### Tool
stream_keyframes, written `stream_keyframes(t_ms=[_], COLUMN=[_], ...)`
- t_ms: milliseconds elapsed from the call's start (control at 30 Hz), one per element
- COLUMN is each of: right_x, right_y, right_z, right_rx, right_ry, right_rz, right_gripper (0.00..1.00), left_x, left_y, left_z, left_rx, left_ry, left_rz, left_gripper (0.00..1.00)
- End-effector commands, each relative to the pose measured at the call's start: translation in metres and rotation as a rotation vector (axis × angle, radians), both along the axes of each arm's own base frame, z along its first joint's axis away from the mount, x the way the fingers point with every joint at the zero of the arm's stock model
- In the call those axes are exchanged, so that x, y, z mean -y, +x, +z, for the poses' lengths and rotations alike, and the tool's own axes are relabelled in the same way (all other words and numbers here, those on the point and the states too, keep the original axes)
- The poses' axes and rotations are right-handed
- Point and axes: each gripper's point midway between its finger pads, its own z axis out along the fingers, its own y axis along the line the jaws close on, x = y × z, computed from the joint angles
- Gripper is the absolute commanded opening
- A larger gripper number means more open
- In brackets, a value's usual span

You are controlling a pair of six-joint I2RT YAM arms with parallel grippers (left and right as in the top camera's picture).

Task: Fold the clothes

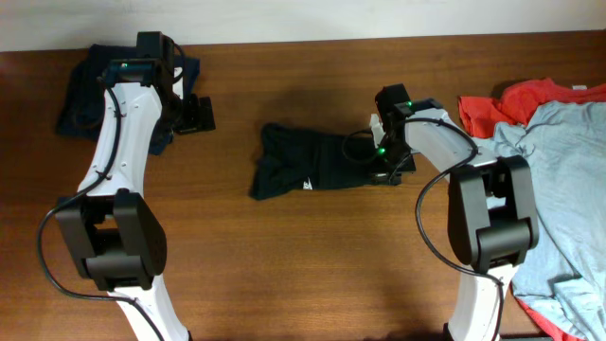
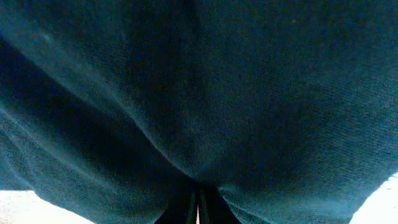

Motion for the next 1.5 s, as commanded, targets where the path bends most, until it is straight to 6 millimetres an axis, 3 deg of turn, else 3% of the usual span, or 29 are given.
stream_keyframes(t_ms=[0,267,367,700,1000,1067,1333,1467], right_x=[0.002,0.002,0.005,0.035,0.036,0.036,0.031,0.03], right_y=[-0.009,0.008,0.008,-0.003,0.001,0.004,0.039,0.052], right_z=[-0.011,0.041,0.047,0.023,-0.01,-0.003,0.07,0.075], right_rx=[-0.024,0.027,0.027,0.0,0.058,0.064,0.182,0.228], right_ry=[-0.018,-0.035,-0.049,-0.193,-0.153,-0.151,-0.134,-0.132], right_rz=[0.054,0.071,0.07,0.052,0.03,0.028,0.015,0.01], right_gripper=[0.08,0.08,0.08,0.08,0.09,0.05,0.05,0.05], left_x=[-0.001,-0.001,-0.001,-0.001,-0.001,-0.001,-0.001,-0.001], left_y=[0.002,0.002,0.002,0.002,0.002,0.002,0.002,0.002], left_z=[0.015,0.015,0.015,0.015,0.015,0.015,0.015,0.015], left_rx=[0.037,0.037,0.037,0.037,0.037,0.037,0.037,0.037], left_ry=[0.013,0.013,0.013,0.013,0.013,0.013,0.013,0.013], left_rz=[-0.014,-0.014,-0.014,-0.014,-0.014,-0.014,-0.014,-0.014], left_gripper=[0.99,0.99,0.99,0.99,0.99,1.0,0.99,0.99])
